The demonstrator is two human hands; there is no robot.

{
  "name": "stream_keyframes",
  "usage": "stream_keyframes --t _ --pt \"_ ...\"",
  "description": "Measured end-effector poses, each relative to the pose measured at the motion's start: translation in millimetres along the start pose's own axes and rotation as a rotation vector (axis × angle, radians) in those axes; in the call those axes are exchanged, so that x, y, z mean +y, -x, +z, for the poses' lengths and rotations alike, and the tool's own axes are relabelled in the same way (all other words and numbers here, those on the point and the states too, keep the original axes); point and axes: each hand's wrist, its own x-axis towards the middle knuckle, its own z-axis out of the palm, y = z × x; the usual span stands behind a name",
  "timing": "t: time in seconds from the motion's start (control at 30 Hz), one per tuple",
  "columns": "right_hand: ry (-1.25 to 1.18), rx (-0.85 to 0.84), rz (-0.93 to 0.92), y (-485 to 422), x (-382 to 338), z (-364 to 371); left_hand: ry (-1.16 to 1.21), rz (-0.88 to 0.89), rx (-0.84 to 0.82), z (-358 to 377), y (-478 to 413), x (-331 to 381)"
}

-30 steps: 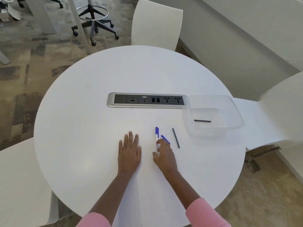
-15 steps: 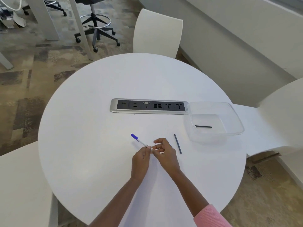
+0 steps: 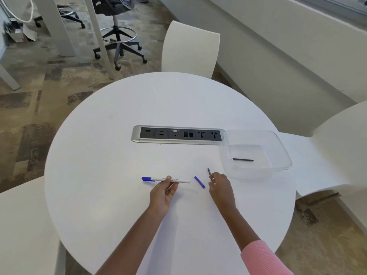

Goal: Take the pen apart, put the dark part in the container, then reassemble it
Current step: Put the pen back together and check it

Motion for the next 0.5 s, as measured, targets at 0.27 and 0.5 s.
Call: stream_keyframes --t 0.27,0.5 --pt "0.147 -0.037 0.02 -1 12 1 0.092 -0.045 0.025 3 4 0" --pt "-0.326 -0.153 0.22 -3 3 -17 0.162 -0.07 0.02 10 12 -2"
